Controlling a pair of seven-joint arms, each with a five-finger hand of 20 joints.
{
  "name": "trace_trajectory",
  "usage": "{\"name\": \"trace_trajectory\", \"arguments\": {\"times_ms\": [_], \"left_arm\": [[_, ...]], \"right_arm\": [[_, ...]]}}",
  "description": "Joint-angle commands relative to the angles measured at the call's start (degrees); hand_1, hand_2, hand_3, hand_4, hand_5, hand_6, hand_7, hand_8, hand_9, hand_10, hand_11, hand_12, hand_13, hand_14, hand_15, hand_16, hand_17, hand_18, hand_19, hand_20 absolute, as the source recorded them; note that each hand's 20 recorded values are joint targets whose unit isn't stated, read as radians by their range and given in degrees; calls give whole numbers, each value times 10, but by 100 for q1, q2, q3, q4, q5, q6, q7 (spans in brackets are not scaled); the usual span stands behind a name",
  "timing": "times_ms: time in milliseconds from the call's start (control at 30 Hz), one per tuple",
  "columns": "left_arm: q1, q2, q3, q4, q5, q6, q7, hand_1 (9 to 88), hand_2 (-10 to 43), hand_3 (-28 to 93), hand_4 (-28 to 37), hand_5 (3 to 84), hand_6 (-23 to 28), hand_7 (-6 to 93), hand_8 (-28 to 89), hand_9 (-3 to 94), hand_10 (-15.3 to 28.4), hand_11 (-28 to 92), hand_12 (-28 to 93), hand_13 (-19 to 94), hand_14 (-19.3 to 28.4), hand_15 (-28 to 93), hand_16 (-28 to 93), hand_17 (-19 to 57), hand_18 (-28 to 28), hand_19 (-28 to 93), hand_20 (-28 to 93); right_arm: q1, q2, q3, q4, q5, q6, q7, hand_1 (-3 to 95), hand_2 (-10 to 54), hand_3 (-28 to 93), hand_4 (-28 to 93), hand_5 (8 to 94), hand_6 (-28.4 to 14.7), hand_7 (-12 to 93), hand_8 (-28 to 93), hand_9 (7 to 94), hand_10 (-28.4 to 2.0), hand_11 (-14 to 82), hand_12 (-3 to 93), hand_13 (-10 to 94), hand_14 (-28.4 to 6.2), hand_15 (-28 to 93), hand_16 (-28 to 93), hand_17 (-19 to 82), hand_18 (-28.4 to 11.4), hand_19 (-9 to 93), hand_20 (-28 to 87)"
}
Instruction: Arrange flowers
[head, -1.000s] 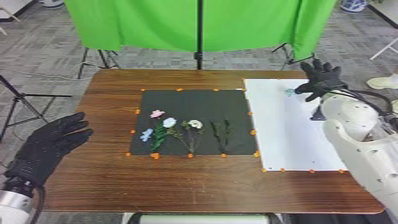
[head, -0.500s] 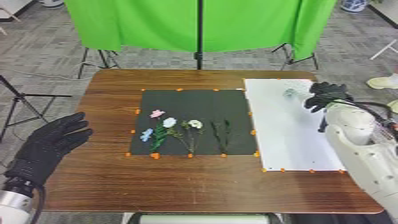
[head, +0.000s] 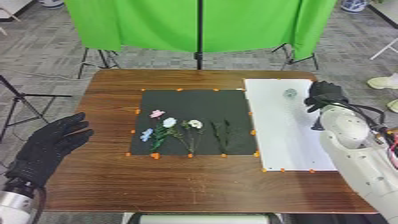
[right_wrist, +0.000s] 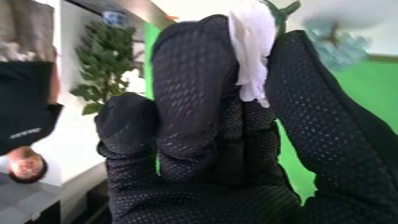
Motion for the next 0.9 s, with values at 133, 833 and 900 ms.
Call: {"name": "trace_trajectory", "arguments": {"times_ms": [133,833,900], "left_arm": [[130,-75,-52,-41,2,56,-24,291,55,695,-248,410,49,197,-108,355,120,266,155,283,156,409,-37,-58,222,523,10],[-14,-92,62,-6,11,61,-117,291,55,694,-246,410,47,197,-106,356,119,267,157,284,156,411,-36,-57,223,525,10],[-49,-72,78,15,-66,43,-118,291,55,695,-246,410,47,198,-107,357,119,268,157,284,156,411,-36,-57,223,525,10]], "right_arm": [[-324,-148,-199,-1211,-781,869,-308,464,-95,876,-263,720,-20,562,-167,884,-39,282,459,917,-1,512,269,477,-171,931,386],[394,-1266,-1721,-537,-1422,678,-1364,470,-95,837,-282,699,-3,559,-172,875,-30,249,460,862,-13,515,268,418,-170,895,372],[448,-1300,-1810,-406,-1316,704,-1278,471,-95,833,-282,699,-2,556,-173,875,-31,245,462,858,-14,516,267,413,-170,892,373]]}}
